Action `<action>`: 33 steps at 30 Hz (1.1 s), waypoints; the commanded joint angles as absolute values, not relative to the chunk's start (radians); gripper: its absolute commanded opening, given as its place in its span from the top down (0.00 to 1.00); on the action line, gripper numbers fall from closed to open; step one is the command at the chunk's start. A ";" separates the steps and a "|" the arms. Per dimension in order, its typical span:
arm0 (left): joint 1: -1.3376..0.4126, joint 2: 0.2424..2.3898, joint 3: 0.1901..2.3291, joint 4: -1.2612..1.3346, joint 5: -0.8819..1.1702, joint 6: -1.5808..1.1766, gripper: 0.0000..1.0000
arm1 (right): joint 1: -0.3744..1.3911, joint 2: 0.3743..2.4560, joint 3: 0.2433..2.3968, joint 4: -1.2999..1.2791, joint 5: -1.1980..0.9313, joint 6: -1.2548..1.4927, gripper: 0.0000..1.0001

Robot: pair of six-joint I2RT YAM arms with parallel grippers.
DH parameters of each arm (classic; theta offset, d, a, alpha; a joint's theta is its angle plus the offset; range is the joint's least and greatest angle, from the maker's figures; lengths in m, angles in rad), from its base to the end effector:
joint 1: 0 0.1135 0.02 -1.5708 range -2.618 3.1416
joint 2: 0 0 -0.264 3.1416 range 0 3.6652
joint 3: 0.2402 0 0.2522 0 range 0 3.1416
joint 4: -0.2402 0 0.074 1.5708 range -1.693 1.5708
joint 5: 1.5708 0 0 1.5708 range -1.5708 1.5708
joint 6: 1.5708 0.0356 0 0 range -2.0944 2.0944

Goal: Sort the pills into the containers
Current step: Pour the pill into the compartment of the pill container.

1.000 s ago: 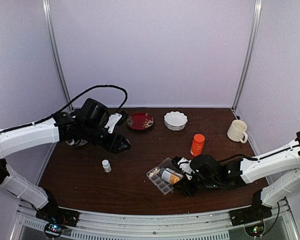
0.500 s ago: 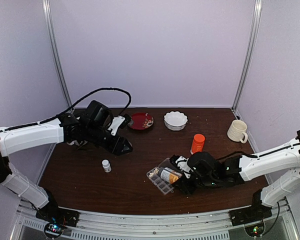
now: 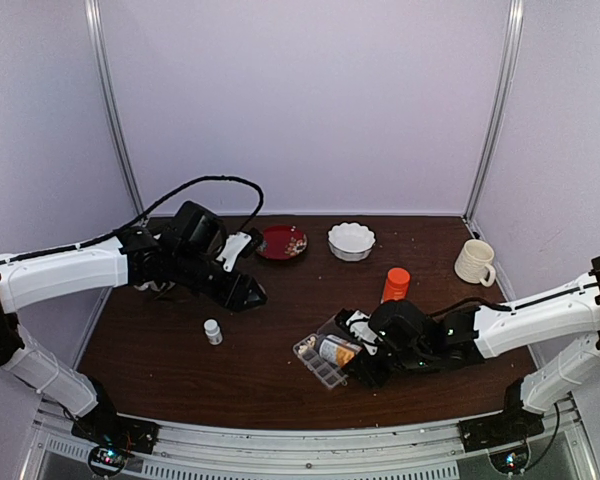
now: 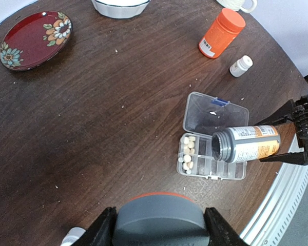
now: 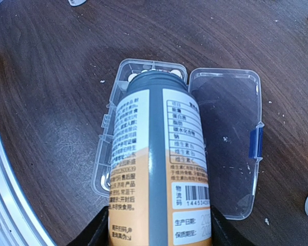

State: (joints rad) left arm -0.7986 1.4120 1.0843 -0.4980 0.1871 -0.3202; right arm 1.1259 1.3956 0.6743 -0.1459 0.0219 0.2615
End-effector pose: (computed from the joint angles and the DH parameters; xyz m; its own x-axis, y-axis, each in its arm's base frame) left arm 0.2069 -0.2220 0.2720 -0.7360 0.3125 -0.6005 0.5902 0.7307 -0.3432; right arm 0.1162 0.2420 0.1732 -0.5487 -0.5503 -0.6293 -0.7810 0.6059 0.1511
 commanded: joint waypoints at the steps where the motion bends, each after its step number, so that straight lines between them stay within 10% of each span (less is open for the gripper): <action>1: -0.804 1.419 1.081 -0.453 0.200 -0.313 1.00 | 1.122 1.396 0.707 -0.169 0.058 0.258 1.00; 33: -0.805 1.437 1.095 -0.458 0.219 -0.313 1.00 | 1.122 1.448 0.824 -0.333 0.110 0.178 1.00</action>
